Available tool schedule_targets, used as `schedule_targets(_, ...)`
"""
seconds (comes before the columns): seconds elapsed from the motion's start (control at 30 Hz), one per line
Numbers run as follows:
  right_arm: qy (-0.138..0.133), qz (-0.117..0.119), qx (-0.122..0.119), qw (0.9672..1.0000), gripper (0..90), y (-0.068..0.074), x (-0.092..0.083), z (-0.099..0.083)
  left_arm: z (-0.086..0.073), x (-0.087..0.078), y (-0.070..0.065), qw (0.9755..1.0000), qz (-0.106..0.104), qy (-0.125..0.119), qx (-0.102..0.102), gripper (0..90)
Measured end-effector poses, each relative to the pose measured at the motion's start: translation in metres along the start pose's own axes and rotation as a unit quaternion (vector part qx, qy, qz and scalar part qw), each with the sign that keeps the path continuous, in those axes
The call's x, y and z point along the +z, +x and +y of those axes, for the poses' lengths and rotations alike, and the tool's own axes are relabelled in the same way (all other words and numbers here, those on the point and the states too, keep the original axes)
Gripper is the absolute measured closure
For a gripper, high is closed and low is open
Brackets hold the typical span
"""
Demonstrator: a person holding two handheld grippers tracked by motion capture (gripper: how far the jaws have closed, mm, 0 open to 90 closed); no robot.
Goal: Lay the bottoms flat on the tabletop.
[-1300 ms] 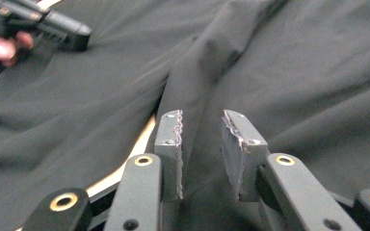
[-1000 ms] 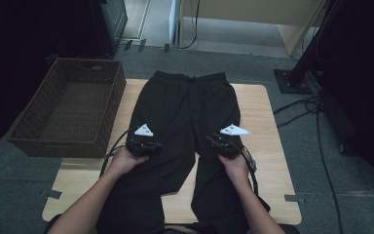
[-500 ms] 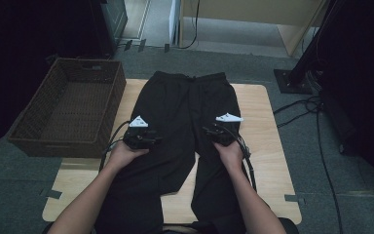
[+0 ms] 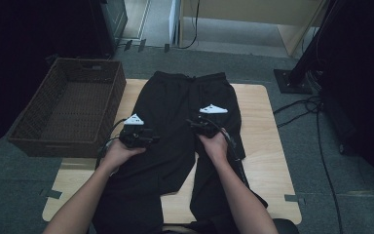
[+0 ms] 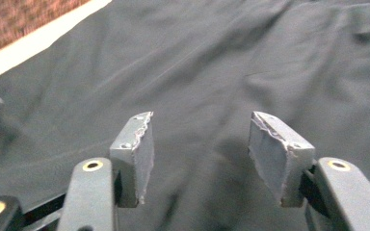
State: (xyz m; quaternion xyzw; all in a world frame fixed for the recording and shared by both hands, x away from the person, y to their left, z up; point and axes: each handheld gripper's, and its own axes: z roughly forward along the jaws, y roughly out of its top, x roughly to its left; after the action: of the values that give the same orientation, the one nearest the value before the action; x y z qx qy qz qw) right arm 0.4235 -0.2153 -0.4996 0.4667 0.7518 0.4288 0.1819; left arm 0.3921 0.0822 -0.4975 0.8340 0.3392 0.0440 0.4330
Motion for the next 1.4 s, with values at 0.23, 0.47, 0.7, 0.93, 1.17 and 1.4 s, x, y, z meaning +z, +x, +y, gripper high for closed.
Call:
schedule_targets(0.23, 0.039, -0.024, -0.021, 0.9987, 46.3, 0.016, 0.024, -0.008, -0.009, -0.01, -0.004, 0.9999, -0.003, 0.01, -0.003, 42.5)
schedule_targets(0.47, 0.047, -0.038, -0.048, 0.997, 72.7, 0.016, 0.021, -0.012, -0.018, -0.018, -0.004, 1.0, -0.002, 0.006, -0.002, 42.3)
schedule_targets(0.7, 0.056, -0.015, -0.07, 0.9958, 87.2, 0.019, -0.01, -0.032, -0.026, -0.03, -0.005, 1.0, -0.004, 0.008, 0.003, 42.4)
schedule_targets(0.93, 0.049, 0.0, -0.067, 0.9965, 86.5, 0.028, -0.036, -0.054, -0.033, -0.032, -0.016, 0.9998, -0.017, 0.009, 0.007, 42.4)
schedule_targets(1.17, 0.041, 0.011, -0.058, 0.9974, 83.5, 0.029, -0.047, -0.064, -0.037, -0.027, -0.017, 0.9995, -0.013, 0.027, 0.011, 42.5)
schedule_targets(1.4, 0.042, 0.004, -0.062, 0.9972, 84.3, 0.031, -0.051, -0.067, -0.038, -0.026, -0.015, 0.9996, -0.01, 0.025, 0.006, 42.5)
